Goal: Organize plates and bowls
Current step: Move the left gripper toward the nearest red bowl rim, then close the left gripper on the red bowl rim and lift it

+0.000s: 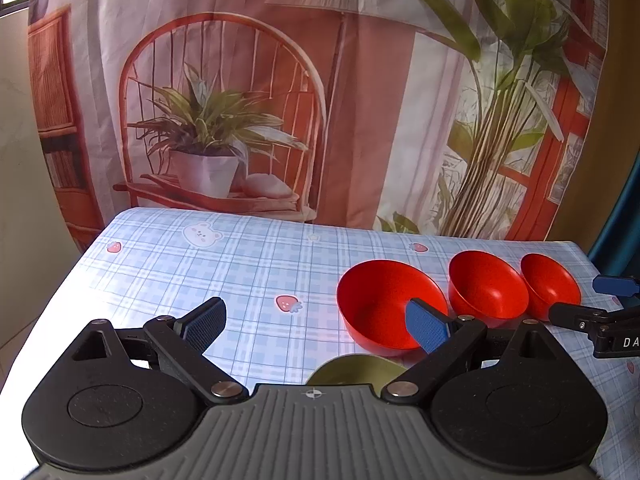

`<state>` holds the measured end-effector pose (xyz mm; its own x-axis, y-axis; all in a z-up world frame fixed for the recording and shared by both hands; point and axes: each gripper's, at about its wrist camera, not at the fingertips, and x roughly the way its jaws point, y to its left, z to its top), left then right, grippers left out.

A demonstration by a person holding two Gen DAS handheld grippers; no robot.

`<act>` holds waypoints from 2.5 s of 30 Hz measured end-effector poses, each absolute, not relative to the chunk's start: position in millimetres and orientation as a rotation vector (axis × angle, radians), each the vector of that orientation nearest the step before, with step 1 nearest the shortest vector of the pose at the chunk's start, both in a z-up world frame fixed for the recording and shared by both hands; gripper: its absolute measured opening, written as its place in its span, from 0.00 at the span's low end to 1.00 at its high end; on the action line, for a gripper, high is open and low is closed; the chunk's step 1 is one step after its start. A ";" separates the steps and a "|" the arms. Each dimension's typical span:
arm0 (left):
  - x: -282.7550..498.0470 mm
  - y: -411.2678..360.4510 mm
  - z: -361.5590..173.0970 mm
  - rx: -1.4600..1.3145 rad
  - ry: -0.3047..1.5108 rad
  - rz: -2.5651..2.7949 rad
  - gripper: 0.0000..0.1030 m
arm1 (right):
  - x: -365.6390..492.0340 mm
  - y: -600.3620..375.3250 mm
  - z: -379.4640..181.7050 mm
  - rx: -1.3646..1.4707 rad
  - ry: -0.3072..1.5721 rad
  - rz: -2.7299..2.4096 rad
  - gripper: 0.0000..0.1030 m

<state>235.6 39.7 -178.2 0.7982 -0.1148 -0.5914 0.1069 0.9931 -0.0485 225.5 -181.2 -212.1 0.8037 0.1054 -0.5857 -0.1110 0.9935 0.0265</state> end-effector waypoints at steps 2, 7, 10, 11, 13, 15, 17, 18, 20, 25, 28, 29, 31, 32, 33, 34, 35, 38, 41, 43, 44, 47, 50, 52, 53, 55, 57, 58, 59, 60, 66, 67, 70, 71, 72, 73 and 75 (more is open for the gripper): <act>240.8 38.8 -179.4 0.007 0.634 -0.121 0.95 | 230.0 -179.4 -213.9 -0.010 0.622 0.120 0.99; 259.1 40.3 -185.9 0.004 0.655 -0.140 0.89 | 241.6 -160.7 -218.6 -0.057 0.612 0.177 0.93; 267.7 40.0 -191.2 -0.007 0.674 -0.154 0.84 | 248.1 -149.2 -223.5 -0.087 0.610 0.199 0.85; 269.5 38.9 -193.0 -0.005 0.679 -0.160 0.83 | 250.4 -147.4 -225.5 -0.086 0.614 0.201 0.83; 272.8 35.8 -196.4 0.007 0.686 -0.177 0.82 | 254.0 -147.2 -230.2 -0.068 0.622 0.209 0.78; 276.7 32.2 -200.3 0.022 0.694 -0.195 0.78 | 257.8 -147.7 -234.5 -0.054 0.635 0.216 0.71; 281.3 30.4 -204.1 0.024 0.705 -0.217 0.65 | 261.4 -148.6 -240.1 -0.046 0.643 0.227 0.60; 285.4 29.4 -206.8 0.020 0.715 -0.235 0.60 | 263.4 -147.5 -241.8 -0.043 0.646 0.233 0.56; 294.8 27.4 -213.4 0.005 0.745 -0.258 0.44 | 267.6 -143.6 -246.0 -0.034 0.655 0.252 0.48; 313.1 27.4 -228.7 -0.042 0.794 -0.245 0.44 | 278.2 -130.3 -254.4 0.016 0.669 0.283 0.46; 321.3 27.7 -235.5 -0.047 0.819 -0.242 0.44 | 284.6 -121.2 -260.0 0.039 0.676 0.299 0.44; 324.2 28.0 -237.7 -0.051 0.827 -0.245 0.44 | 286.5 -117.8 -261.9 0.043 0.681 0.304 0.42; 327.9 29.0 -241.6 -0.054 0.841 -0.252 0.44 | 290.6 -113.3 -265.7 0.054 0.692 0.307 0.41; 329.1 29.2 -243.5 -0.053 0.846 -0.255 0.43 | 293.0 -112.4 -267.7 0.064 0.697 0.307 0.40; 331.1 29.3 -245.6 -0.053 0.852 -0.260 0.42 | 295.1 -111.4 -269.4 0.075 0.701 0.305 0.40; 332.4 29.6 -247.8 -0.052 0.859 -0.265 0.38 | 296.8 -111.2 -271.1 0.086 0.703 0.303 0.39; 333.7 29.9 -250.5 -0.051 0.870 -0.272 0.33 | 298.8 -111.5 -272.8 0.097 0.706 0.300 0.38; 336.4 29.5 -256.3 -0.054 0.888 -0.287 0.27 | 304.8 -112.7 -279.4 0.127 0.719 0.292 0.31; 335.2 27.4 -256.4 -0.059 0.890 -0.306 0.20 | 307.1 -112.0 -284.4 0.132 0.730 0.294 0.18; 333.3 24.1 -255.6 -0.040 0.890 -0.304 0.20 | 307.0 -112.5 -285.1 0.137 0.729 0.292 0.15; 331.9 22.7 -255.2 -0.029 0.888 -0.302 0.20 | 306.6 -113.1 -284.5 0.141 0.726 0.292 0.15; 328.5 21.9 -251.6 -0.020 0.882 -0.303 0.20 | 303.4 -113.4 -281.3 0.146 0.714 0.294 0.14; 323.2 21.0 -243.2 -0.003 0.863 -0.303 0.20 | 299.9 -114.6 -276.3 0.151 0.701 0.298 0.14; 319.2 20.7 -237.6 0.003 0.852 -0.300 0.20 | 296.6 -114.5 -272.4 0.152 0.691 0.301 0.14; 318.0 21.1 -234.9 0.004 0.847 -0.298 0.20 | 295.3 -114.3 -270.0 0.151 0.685 0.303 0.14; 314.6 21.5 -230.2 0.006 0.839 -0.296 0.20 | 292.4 -113.8 -264.8 0.150 0.674 0.309 0.14; 310.8 20.9 -225.5 0.009 0.832 -0.294 0.20 | 288.6 -114.1 -259.2 0.144 0.661 0.313 0.14; 309.4 20.5 -223.6 0.010 0.829 -0.294 0.20 | 287.0 -114.3 -256.6 0.142 0.656 0.314 0.14; 307.4 19.9 -221.1 0.011 0.825 -0.294 0.20 | 285.5 -114.9 -253.6 0.141 0.650 0.314 0.13; 305.9 18.8 -218.8 0.011 0.821 -0.296 0.20 | 284.1 -115.5 -251.4 0.139 0.645 0.314 0.13; 297.5 10.3 -205.1 0.018 0.794 -0.307 0.20 | 276.6 -123.8 -237.8 0.137 0.616 0.308 0.13; 296.2 8.2 -203.3 0.019 0.791 -0.309 0.20 | 275.4 -126.0 -236.0 0.136 0.612 0.305 0.13; 293.2 2.6 -199.4 0.024 0.782 -0.316 0.20 | 272.5 -131.5 -231.2 0.134 0.601 0.300 0.13; 292.6 1.1 -198.5 0.025 0.780 -0.318 0.20 | 271.6 -133.3 -229.9 0.133 0.598 0.298 0.13; 292.0 -0.5 -197.7 0.024 0.778 -0.321 0.20 | 270.8 -135.5 -228.3 0.134 0.595 0.297 0.13; 291.8 -2.6 -196.6 0.025 0.777 -0.324 0.20 | 270.1 -138.0 -226.9 0.135 0.593 0.295 0.13; 291.5 -5.6 -195.1 0.027 0.774 -0.328 0.20 | 269.3 -142.2 -224.0 0.133 0.589 0.293 0.13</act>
